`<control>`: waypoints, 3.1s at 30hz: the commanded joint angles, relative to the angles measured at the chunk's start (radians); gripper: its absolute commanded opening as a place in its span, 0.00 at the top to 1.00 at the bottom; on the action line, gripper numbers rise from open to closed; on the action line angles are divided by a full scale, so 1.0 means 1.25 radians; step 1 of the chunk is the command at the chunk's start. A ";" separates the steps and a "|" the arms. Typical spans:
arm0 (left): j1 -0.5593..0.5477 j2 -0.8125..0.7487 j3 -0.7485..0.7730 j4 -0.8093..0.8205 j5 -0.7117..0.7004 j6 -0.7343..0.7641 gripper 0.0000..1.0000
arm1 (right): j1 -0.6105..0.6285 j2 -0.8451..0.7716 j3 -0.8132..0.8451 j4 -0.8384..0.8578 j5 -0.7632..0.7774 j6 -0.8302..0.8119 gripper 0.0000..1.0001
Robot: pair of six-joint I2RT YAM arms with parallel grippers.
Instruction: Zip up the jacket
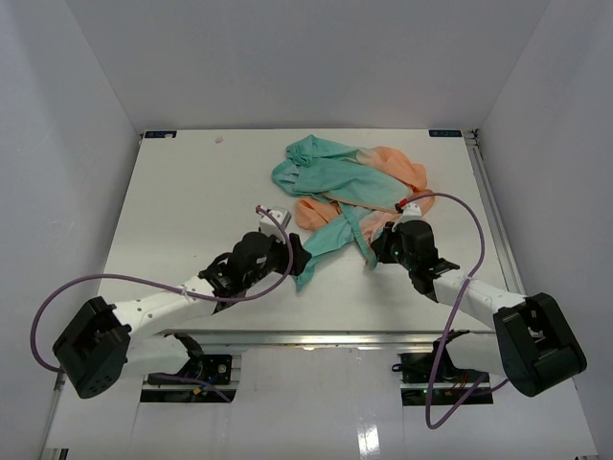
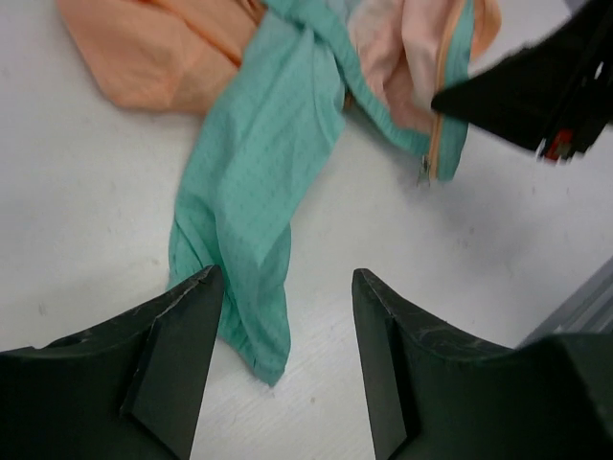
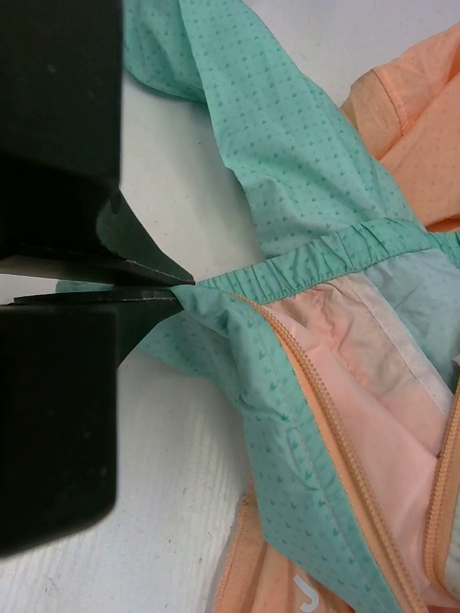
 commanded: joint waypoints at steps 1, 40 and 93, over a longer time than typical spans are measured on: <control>0.051 0.092 0.204 -0.089 -0.096 0.023 0.31 | 0.006 -0.033 -0.018 0.018 0.013 0.005 0.92; 0.230 0.817 0.898 -0.173 0.273 0.681 0.31 | 0.009 0.065 -0.037 0.145 -0.029 -0.040 0.92; 0.171 0.222 0.258 -0.187 0.415 -0.030 0.94 | 0.043 0.024 0.052 -0.009 -0.075 -0.016 0.92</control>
